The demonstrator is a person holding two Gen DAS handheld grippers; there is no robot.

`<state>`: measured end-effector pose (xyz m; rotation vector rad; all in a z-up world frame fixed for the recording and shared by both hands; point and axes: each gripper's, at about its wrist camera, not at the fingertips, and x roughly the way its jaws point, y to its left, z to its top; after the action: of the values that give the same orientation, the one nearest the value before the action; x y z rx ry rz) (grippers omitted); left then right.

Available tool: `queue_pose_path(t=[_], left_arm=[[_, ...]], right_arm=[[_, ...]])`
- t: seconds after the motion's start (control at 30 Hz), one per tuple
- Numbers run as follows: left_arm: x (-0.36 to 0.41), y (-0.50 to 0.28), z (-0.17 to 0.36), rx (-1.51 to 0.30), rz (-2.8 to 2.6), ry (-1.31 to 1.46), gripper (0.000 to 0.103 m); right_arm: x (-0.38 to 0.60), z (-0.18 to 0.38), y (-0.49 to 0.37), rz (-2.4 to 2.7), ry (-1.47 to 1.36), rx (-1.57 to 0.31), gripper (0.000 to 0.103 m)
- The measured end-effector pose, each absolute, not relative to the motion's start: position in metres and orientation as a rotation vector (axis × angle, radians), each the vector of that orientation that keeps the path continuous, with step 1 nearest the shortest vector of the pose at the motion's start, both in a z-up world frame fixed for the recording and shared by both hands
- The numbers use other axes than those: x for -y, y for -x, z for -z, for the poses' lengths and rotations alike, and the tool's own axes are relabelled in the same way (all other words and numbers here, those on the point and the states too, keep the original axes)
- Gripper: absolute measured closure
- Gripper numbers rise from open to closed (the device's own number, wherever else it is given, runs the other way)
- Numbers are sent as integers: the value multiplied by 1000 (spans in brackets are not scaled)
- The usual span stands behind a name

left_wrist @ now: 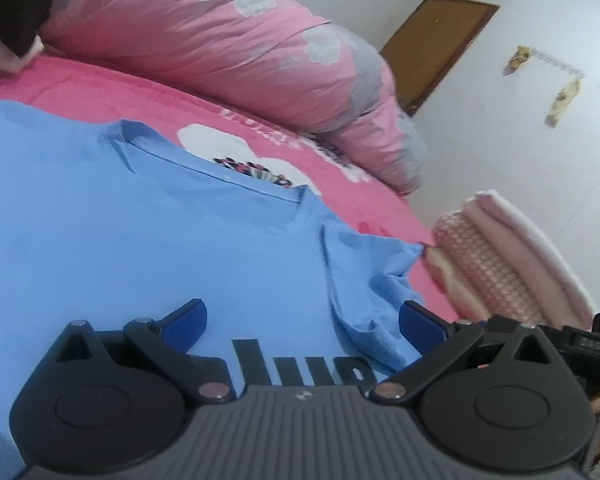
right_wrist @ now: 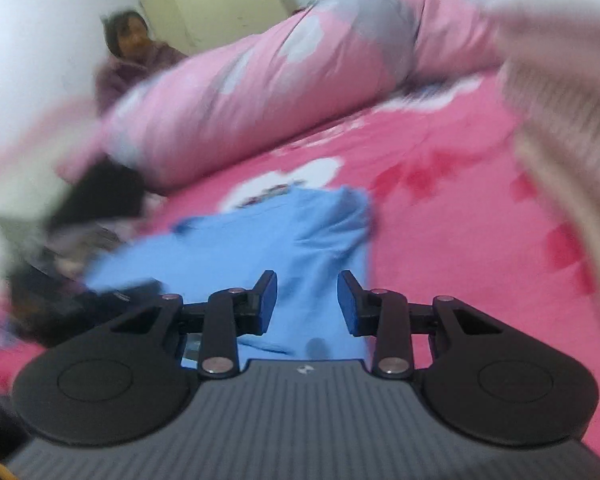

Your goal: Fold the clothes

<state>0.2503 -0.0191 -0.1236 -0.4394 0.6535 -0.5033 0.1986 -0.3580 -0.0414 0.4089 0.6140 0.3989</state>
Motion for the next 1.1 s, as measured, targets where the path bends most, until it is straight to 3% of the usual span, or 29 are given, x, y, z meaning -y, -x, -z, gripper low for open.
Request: queue_pose_path(t=[0.17,0.33,0.53,0.6,0.67,0.93,1.1], left_arm=[[37,-255,107,-679,407,352,1],[79,-296,82,-700,374,177,3],[130,-340,78,-701,424,-12,15],[141,-349,84,-714,453,-60,29],[150,-353,88,-717,486,-118,34],[173,-354,91,-596,628,-441,36],[186,-358,96,-574,747,-552,45]], right_arm=[[350,75,-209,-563,-395,-741,72],[356,79,-200,-586,-320,-704,71],[366,89,-203,-600,-380,-706,72],[368,93,-209,-608,-412,-706,72],[371,95,-210,-613,-429,-706,72],[370,98,-215,-622,-451,-705,72],[372,98,-211,-624,-457,-706,72]])
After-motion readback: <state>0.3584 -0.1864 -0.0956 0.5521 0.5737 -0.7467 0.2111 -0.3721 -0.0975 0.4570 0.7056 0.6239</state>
